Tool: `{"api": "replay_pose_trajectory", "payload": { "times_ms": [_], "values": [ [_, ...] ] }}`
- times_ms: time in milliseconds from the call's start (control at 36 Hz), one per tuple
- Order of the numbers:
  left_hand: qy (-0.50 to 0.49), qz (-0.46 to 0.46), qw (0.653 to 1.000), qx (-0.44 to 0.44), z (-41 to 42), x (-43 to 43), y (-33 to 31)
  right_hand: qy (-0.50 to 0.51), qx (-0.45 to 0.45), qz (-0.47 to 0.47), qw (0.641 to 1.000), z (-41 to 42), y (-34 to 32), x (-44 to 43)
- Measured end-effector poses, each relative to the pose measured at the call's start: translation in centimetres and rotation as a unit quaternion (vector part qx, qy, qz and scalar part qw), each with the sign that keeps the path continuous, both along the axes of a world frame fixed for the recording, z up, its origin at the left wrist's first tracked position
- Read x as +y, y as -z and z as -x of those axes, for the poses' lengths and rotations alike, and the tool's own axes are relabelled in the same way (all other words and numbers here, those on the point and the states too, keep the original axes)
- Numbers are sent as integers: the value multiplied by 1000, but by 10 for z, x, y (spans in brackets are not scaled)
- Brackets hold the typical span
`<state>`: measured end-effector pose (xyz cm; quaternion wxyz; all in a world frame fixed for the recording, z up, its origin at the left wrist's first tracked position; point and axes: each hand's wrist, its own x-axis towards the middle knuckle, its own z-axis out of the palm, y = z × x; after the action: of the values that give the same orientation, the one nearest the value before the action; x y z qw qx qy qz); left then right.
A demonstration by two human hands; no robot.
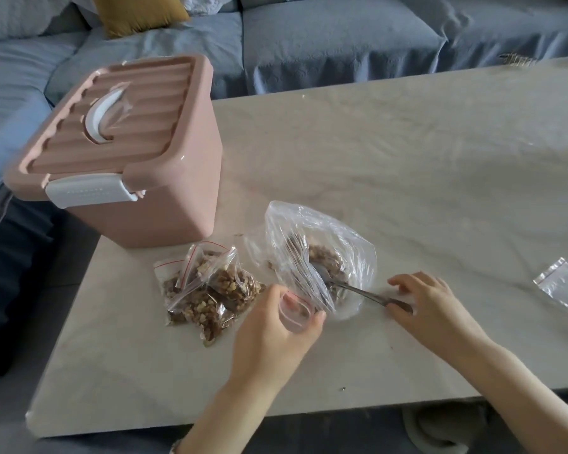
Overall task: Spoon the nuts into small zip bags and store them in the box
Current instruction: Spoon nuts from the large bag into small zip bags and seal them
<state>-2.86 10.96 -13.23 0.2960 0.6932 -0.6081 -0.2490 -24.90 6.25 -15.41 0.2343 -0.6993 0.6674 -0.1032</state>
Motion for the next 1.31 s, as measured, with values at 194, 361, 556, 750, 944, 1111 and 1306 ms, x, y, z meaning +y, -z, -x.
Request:
{"api": "replay_pose_trajectory", "payload": {
  "times_ms": [194, 361, 556, 750, 944, 1111, 1306],
  "values": [
    [-76, -101, 991, 35, 22, -10, 8, -145, 108, 13, 983, -8, -1, 1],
    [-90, -130, 980, 119, 34, -30, 10, -93, 77, 16, 993, -6, -8, 3],
    [-105, -114, 954, 255, 46, -58, -1, -78, 78, 23, 994, -2, -27, 7],
    [-67, -85, 959, 264, 29, -92, -16, -111, 68, -15, 991, 3, -50, 17],
    [-52, -84, 968, 232, 8, -99, -21, -98, 21, -18, 995, -2, -65, 22],
    [-41, -55, 985, 158, 2, -64, -12, -46, -37, 29, 998, -1, -66, 13],
    [-139, 38, 982, 125, -15, -108, -18, 49, -187, 61, 979, 6, -53, 6]
  ]
}}
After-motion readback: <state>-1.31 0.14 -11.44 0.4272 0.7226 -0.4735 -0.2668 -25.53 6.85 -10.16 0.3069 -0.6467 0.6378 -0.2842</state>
